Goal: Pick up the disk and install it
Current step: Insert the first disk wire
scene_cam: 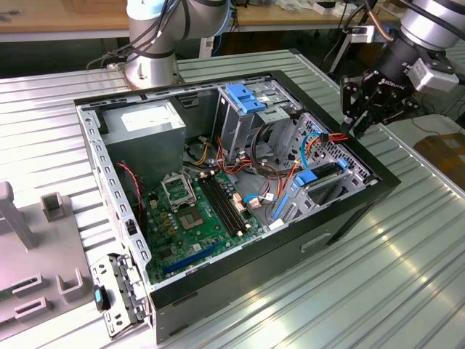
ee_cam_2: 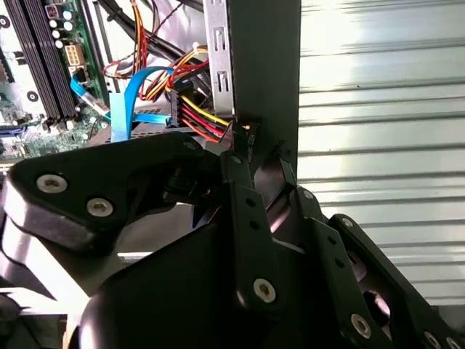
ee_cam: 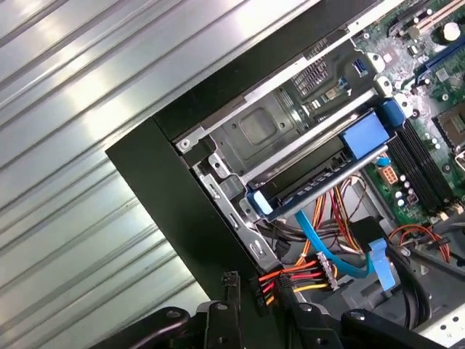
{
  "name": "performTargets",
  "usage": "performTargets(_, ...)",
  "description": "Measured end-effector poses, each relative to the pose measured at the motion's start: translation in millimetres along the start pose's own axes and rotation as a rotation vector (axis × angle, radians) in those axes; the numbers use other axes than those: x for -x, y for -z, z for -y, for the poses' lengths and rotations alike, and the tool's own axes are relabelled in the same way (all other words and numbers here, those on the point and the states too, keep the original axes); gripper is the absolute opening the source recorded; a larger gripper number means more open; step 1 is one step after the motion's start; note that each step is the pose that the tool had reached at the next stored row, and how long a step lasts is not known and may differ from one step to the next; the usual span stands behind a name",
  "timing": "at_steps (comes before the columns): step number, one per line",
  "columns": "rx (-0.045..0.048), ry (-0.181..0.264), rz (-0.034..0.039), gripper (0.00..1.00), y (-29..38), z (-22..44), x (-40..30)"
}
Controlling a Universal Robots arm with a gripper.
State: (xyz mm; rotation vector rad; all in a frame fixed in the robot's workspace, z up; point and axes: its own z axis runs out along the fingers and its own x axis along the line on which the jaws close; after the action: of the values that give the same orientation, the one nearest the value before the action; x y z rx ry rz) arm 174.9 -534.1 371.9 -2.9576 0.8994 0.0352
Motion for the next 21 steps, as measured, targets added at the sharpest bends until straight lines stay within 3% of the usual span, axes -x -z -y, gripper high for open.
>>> performTargets(2, -0.0095, 0.006, -0.0073, 0.33, -1.5, -2.9, 2.8)
performTargets(4, -0.0122, 0.02, -0.0112, 0.33, -1.6, -2.9, 2.7)
performTargets(5, -0.0161, 0.037, -0.0168, 0.33, -1.7, -3.0, 2.8)
performTargets(8, -0.02, 0.082, -0.0225, 0.33, -1.8, -3.0, 2.9)
performTargets(14, -0.0189, 0.151, -0.0221, 0.33, -3.0, -4.0, 4.4)
performTargets(17, -0.0188, 0.24, -0.021, 0.33, -5.0, -4.3, 4.6)
performTargets(19, -0.0193, 0.258, -0.0223, 0.33, -5.1, -4.3, 4.5)
performTargets(20, -0.0219, 0.272, -0.0284, 0.33, -5.2, -4.4, 4.6)
performTargets(21, -0.0274, 0.282, -0.0407, 0.33, -5.3, -4.4, 4.7)
